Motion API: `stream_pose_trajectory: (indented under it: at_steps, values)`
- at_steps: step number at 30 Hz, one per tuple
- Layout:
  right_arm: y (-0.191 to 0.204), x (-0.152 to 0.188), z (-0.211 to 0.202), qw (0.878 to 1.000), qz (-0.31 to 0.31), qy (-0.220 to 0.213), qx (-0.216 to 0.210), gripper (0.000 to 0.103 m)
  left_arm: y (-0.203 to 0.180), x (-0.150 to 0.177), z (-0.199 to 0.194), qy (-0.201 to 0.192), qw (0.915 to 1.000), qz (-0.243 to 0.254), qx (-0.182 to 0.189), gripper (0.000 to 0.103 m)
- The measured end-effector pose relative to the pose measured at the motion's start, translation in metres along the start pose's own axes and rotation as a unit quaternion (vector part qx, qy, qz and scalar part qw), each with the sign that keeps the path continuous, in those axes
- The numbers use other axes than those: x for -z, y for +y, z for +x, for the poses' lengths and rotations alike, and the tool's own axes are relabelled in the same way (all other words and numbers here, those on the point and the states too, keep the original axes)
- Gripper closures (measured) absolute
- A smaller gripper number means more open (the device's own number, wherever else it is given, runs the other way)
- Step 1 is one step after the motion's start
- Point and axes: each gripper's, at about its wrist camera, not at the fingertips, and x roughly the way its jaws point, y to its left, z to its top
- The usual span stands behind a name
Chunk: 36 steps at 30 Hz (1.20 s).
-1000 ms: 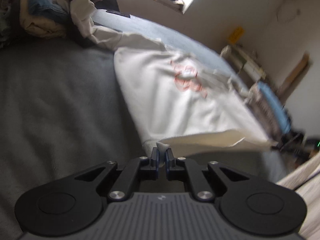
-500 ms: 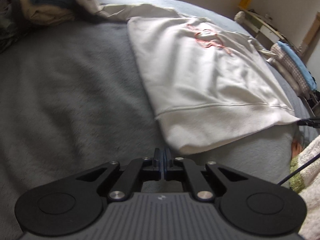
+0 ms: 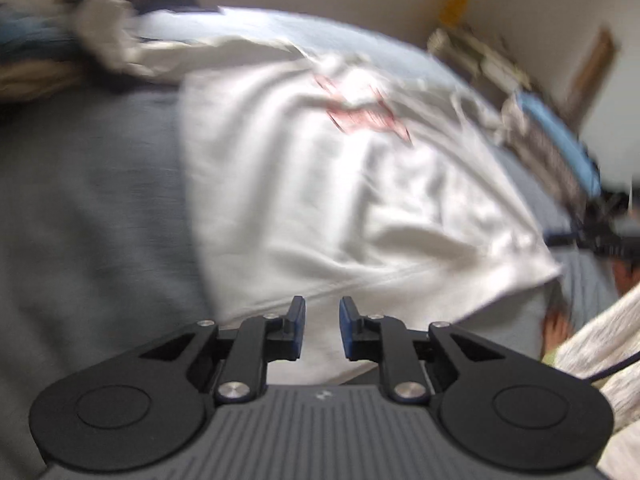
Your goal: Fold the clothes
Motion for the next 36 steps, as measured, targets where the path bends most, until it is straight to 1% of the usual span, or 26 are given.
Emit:
stream_pose_trajectory:
  at_steps: [1, 2, 3, 4, 6, 8, 11, 13, 14, 15, 18, 19, 21, 24, 27, 30, 31, 32, 34, 36]
  values:
    - [0.009, -0.006, 0.016, 1.000, -0.024, 0.012, -0.011, 0.097, -0.004, 0.001, 0.008, 0.010, 0.9999, 0.004, -0.001, 0.085]
    - [0.015, -0.010, 0.030, 0.999, -0.043, 0.024, -0.018, 0.097, -0.004, 0.005, 0.012, 0.017, 0.9999, -0.002, 0.001, 0.085]
    - [0.017, -0.011, 0.041, 0.998, -0.051, 0.035, -0.023, 0.097, -0.004, 0.009, 0.017, 0.024, 0.9997, -0.008, 0.003, 0.085]
    - [0.014, -0.009, 0.048, 0.997, -0.049, 0.053, -0.023, 0.097, -0.004, 0.013, 0.021, 0.031, 0.9994, -0.014, 0.005, 0.086]
    - [0.009, -0.002, 0.061, 0.995, -0.044, 0.091, -0.023, 0.097, 0.001, 0.019, 0.023, 0.033, 0.9991, -0.026, 0.009, 0.086]
    - [0.002, 0.012, 0.057, 0.993, -0.033, 0.112, -0.030, 0.098, 0.007, 0.024, 0.022, 0.032, 0.9986, -0.040, 0.012, 0.086]
    - [-0.012, 0.019, 0.040, 0.989, 0.013, 0.141, -0.043, 0.097, 0.013, 0.027, 0.022, 0.039, 0.9974, -0.058, 0.017, 0.087]
    - [-0.015, 0.017, 0.026, 0.990, 0.023, 0.136, -0.038, 0.096, 0.016, 0.025, 0.023, 0.047, 0.9968, -0.062, 0.021, 0.088]
    - [-0.017, 0.013, 0.019, 0.991, 0.027, 0.125, -0.039, 0.096, 0.017, 0.024, 0.023, 0.050, 0.9964, -0.064, 0.024, 0.088]
    - [-0.017, 0.010, 0.012, 0.993, 0.032, 0.107, -0.039, 0.096, 0.018, 0.023, 0.024, 0.054, 0.9960, -0.066, 0.026, 0.088]
    - [-0.030, -0.002, -0.001, 0.996, 0.059, 0.055, -0.023, 0.096, 0.020, 0.020, 0.025, 0.064, 0.9952, -0.068, 0.031, 0.087]
    - [-0.038, -0.002, -0.002, 0.996, 0.071, 0.047, -0.015, 0.096, 0.021, 0.019, 0.026, 0.066, 0.9950, -0.067, 0.033, 0.087]
    - [-0.052, 0.003, 0.003, 0.995, 0.080, 0.066, 0.010, 0.096, 0.021, 0.018, 0.027, 0.069, 0.9948, -0.065, 0.035, 0.087]
    - [-0.077, 0.030, 0.003, 0.985, 0.098, 0.127, 0.058, 0.097, 0.022, 0.018, 0.029, 0.070, 0.9945, -0.067, 0.040, 0.087]
    - [-0.102, 0.054, -0.028, 0.975, 0.179, 0.118, 0.058, 0.098, 0.025, 0.018, 0.030, 0.071, 0.9939, -0.071, 0.045, 0.087]
    - [-0.109, 0.060, -0.057, 0.966, 0.209, 0.117, 0.099, 0.094, 0.028, 0.013, 0.025, 0.078, 0.9928, -0.077, 0.049, 0.087]
    - [-0.109, 0.056, -0.066, 0.966, 0.214, 0.102, 0.099, 0.094, 0.030, 0.010, 0.023, 0.080, 0.9924, -0.080, 0.050, 0.087]
    - [-0.108, 0.050, -0.075, 0.967, 0.218, 0.084, 0.096, 0.094, 0.031, 0.006, 0.019, 0.075, 0.9925, -0.081, 0.052, 0.085]
    - [-0.109, 0.032, -0.081, 0.971, 0.215, 0.039, 0.098, 0.094, 0.033, -0.004, 0.010, 0.053, 0.9933, -0.082, 0.062, 0.085]
    - [-0.110, 0.012, -0.077, 0.973, 0.209, -0.001, 0.101, 0.094, 0.029, -0.017, 0.011, 0.032, 0.9912, -0.085, 0.096, 0.084]
